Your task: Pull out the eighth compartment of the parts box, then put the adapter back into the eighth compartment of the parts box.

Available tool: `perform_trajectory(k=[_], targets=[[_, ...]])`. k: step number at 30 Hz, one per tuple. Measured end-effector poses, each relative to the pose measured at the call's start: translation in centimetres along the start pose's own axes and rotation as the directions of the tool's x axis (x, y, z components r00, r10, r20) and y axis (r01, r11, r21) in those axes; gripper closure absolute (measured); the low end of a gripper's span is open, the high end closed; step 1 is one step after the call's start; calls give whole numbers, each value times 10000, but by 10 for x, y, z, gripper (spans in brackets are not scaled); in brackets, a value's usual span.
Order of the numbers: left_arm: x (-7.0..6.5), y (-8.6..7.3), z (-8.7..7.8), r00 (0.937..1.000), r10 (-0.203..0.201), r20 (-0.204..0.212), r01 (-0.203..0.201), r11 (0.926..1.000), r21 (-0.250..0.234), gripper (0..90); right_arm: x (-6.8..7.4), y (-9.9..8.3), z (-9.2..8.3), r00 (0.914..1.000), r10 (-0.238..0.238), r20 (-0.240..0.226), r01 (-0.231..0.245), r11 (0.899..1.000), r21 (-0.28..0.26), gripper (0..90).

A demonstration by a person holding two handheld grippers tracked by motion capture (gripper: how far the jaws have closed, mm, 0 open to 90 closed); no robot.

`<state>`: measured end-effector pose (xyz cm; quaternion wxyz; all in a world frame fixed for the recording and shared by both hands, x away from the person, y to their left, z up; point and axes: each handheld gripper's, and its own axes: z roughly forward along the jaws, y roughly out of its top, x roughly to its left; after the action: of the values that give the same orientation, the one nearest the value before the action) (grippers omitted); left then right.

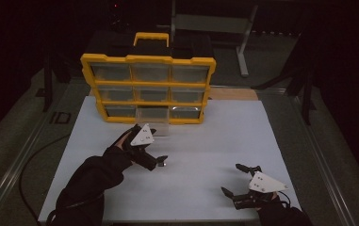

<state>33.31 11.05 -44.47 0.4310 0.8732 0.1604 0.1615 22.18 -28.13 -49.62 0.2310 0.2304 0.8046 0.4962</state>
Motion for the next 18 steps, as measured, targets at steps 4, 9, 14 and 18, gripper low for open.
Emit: perform_trajectory(k=[4,9,14,18], targets=[[-3,-4,1,10000,-56,48,56,10000,45,5,1,0,1,10000,-7,-28,7,10000,10,79],[-10,-11,5,9994,-46,335,45,10000,38,5,1,0,1,10000,-19,-21,19,10000,6,79],[-16,-15,9,9984,-96,560,97,10000,-23,7,1,0,2,10000,-64,-58,64,10000,6,79],[-20,-21,15,9974,-90,718,78,9998,165,7,0,0,1,10000,-70,-50,70,10000,-17,79]])
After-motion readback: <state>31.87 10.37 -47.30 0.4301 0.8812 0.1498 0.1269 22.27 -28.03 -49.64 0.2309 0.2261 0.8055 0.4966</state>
